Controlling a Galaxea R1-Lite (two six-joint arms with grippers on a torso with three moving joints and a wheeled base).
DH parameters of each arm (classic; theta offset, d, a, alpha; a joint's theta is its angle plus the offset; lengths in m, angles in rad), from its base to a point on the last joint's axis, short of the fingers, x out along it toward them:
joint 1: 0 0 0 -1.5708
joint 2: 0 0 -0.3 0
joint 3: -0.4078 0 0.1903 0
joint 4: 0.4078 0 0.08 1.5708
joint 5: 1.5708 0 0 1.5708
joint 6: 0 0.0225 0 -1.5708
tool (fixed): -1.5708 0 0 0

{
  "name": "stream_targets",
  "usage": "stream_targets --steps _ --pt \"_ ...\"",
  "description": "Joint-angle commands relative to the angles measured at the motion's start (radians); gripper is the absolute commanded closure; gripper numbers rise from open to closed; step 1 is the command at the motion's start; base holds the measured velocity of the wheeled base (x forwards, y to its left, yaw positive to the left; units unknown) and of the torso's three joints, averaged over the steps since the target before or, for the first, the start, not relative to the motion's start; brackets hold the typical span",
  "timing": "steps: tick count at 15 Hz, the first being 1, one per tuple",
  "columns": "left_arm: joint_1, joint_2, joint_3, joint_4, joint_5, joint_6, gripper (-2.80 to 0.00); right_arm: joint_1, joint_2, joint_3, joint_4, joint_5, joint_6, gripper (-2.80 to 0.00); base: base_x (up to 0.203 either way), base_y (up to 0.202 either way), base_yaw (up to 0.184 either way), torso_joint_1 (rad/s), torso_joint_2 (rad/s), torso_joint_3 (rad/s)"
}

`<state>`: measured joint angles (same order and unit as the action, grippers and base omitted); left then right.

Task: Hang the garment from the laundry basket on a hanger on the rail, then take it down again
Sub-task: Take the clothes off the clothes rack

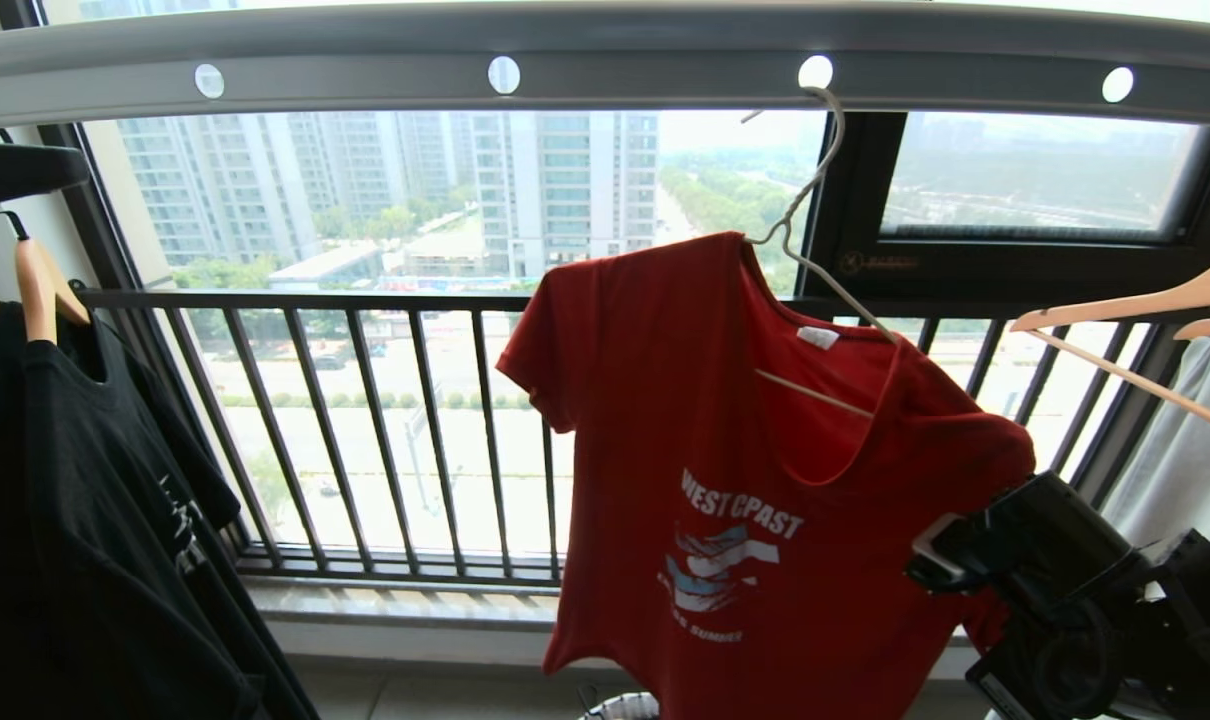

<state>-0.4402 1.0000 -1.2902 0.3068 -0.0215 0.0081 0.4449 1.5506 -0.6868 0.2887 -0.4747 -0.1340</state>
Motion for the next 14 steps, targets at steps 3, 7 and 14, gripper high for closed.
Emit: stream_targets --steps 3,7,14 --pt "0.000 0.002 -0.001 0.002 -0.001 0.001 0.00 0.023 -0.070 0.000 0.000 0.002 -0.001 -2.80 0.000 0.000 0.000 0.000 0.00 0.000" --pt "-0.002 0.002 0.000 0.003 -0.002 0.001 0.00 0.099 -0.192 0.005 0.011 0.005 -0.003 -2.80 0.000 0.000 0.000 0.000 0.00 0.000" --pt "-0.002 0.002 0.000 0.003 -0.002 0.001 0.00 0.113 -0.445 -0.006 0.055 0.089 -0.056 -2.80 0.000 0.000 0.000 0.000 0.00 0.000"
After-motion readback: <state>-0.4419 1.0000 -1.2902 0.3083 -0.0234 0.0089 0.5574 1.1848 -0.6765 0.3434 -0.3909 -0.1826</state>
